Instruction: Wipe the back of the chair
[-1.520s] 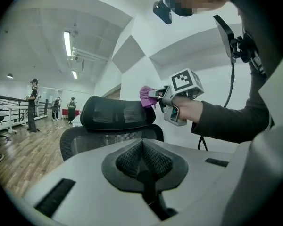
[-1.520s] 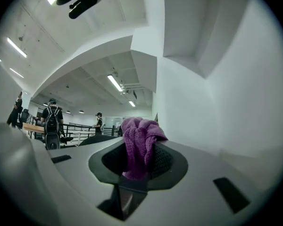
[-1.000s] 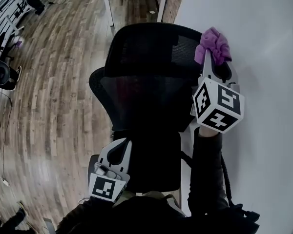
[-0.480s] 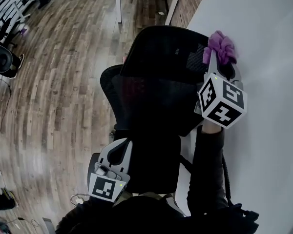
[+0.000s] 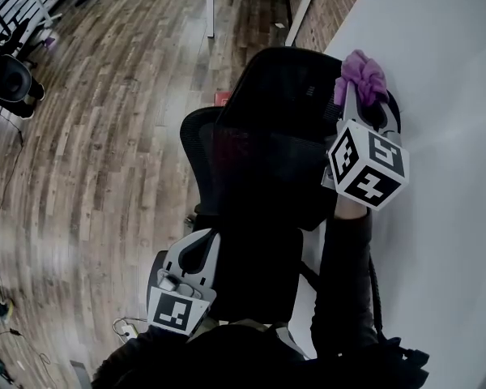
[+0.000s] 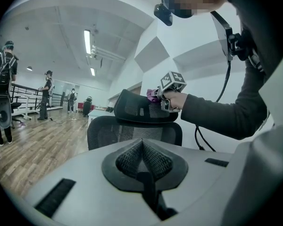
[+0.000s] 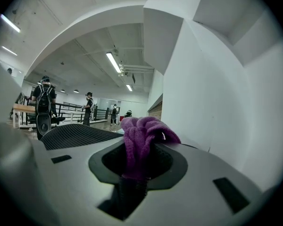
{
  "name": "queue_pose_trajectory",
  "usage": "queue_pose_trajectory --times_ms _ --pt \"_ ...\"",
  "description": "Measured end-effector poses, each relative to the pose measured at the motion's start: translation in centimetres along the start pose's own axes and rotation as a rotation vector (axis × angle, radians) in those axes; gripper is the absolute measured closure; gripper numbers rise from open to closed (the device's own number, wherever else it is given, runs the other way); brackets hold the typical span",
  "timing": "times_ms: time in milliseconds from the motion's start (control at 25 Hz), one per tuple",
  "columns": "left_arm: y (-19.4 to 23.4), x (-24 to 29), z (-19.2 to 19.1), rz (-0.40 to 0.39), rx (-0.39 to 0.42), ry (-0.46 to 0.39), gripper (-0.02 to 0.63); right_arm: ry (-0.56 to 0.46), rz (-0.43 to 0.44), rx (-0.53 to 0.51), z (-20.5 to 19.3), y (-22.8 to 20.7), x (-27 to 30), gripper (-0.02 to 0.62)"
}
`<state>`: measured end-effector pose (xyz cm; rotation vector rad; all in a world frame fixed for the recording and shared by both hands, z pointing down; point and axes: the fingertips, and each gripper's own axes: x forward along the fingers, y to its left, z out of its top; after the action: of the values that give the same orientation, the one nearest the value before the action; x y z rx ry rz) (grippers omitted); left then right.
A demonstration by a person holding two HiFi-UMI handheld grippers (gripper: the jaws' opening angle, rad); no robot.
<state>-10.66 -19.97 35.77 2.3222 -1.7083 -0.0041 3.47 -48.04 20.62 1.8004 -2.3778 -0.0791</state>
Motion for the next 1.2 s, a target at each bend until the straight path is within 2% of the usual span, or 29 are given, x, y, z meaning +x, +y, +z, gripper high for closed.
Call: queue_pose_trajectory --times_ms 400,1200 --pt "0.4 -0.6 0.0 0.022 0.013 -0.005 0.601 -0.012 0.063 0.003 0.0 2.5 0.5 0.502" --pt "2.6 -4.9 1.0 0.115 0.005 -0.039 0.601 -0.037 0.246 0.001 1.7 11.5 0.1 0.502"
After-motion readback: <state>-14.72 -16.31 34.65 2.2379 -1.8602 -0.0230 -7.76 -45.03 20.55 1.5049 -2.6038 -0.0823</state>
